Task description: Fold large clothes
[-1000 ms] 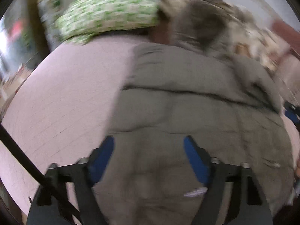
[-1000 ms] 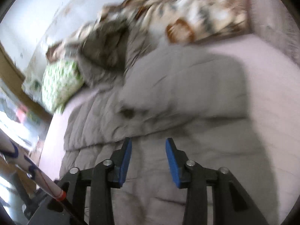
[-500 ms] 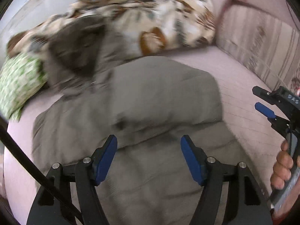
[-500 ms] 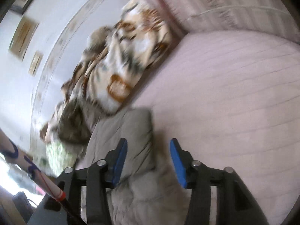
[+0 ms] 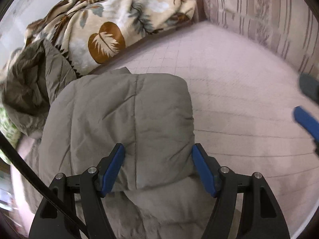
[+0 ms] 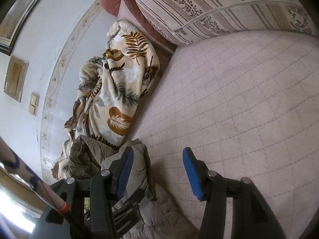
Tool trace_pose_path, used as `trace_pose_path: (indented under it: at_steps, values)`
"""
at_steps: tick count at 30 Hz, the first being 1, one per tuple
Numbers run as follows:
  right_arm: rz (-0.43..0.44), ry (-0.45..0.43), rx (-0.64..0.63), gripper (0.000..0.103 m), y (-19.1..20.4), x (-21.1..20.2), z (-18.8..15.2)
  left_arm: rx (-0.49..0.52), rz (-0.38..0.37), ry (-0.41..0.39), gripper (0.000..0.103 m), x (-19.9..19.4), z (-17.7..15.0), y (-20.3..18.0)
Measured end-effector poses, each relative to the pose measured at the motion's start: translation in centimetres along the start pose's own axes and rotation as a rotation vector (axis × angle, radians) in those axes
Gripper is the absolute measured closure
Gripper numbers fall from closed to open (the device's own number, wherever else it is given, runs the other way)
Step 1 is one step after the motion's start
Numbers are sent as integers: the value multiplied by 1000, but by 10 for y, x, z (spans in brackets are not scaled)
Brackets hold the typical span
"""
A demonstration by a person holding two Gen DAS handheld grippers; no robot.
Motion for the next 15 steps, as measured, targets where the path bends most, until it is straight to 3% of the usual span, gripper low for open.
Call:
trace_pose_path:
  at_steps: [2, 5, 8, 12, 15]
  values:
    - [-19, 0, -12, 47, 1, 3, -1, -14, -27, 8, 86, -1, 0, 1]
    - [-47, 7, -38, 47, 5, 8, -4, -73, -45, -15, 96, -16, -1, 16]
    - [-62, 10, -68, 47, 10, 11, -8, -142, -47, -53, 99, -37, -1, 45]
    - [-84, 19, -127, 47, 19, 17, -16, -289, -23, -110, 99, -69, -16, 116]
    - [-99, 38, -183, 47, 29, 25, -26, -398, 58, -133, 99, -86, -36, 180]
Point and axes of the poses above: each gripper's, at about its wrist camera, not at the fingertips, and x roughly the way its jaws point, y to its left, z to its top, the point moved 2 cm from there along x, roughly the way its jaws point, and after that the axes turned 1 degree about y, right-handed, at the moved point
